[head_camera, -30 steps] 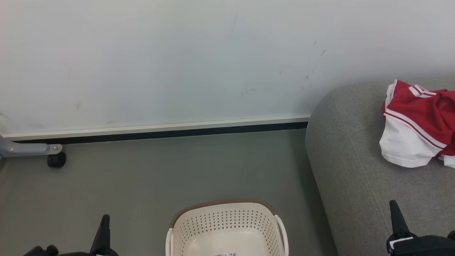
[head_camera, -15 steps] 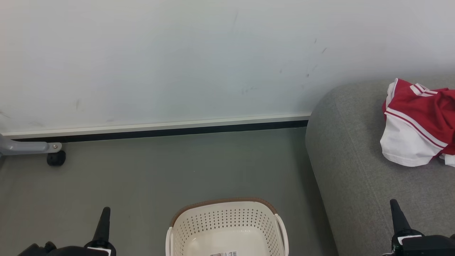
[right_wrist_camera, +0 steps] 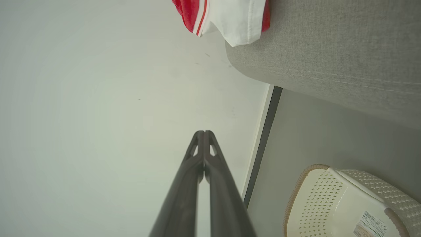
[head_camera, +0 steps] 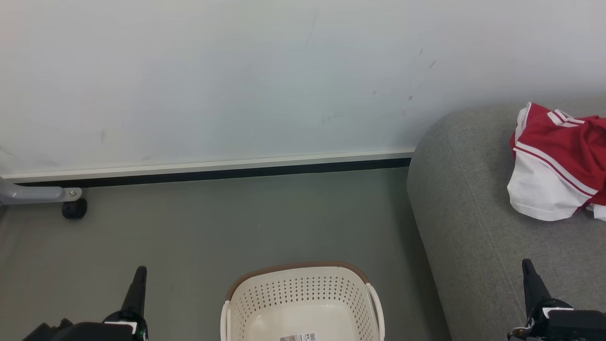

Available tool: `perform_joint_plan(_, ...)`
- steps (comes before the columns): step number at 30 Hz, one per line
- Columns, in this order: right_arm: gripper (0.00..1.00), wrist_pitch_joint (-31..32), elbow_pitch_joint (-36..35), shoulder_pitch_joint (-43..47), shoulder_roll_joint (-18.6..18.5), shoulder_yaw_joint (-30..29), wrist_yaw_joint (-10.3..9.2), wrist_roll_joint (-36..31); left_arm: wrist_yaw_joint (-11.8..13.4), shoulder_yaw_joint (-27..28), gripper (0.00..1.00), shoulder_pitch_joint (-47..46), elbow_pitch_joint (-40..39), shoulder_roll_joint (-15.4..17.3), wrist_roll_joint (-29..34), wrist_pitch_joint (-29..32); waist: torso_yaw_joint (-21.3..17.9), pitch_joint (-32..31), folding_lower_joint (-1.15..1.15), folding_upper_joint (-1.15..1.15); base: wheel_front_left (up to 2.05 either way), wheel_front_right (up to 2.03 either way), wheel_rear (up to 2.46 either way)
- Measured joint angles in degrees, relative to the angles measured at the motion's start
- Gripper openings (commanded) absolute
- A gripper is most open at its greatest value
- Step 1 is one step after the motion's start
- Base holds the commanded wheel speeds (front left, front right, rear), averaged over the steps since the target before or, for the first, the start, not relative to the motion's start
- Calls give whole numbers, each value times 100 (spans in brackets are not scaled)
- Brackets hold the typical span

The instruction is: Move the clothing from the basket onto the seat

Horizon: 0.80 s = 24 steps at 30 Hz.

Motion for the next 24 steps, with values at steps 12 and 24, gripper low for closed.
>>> perform_joint_plan(12,0,185,122,-146,94,-189,121,673,-145,124,0,-187,75,-73,-709,176,2,26,0,0,0,0,0)
perform_joint_plan(24,0,185,123,-151,96,-190,129,673,-145,126,0,-187,78,-74,-709,175,2,26,0,0,0,0,0)
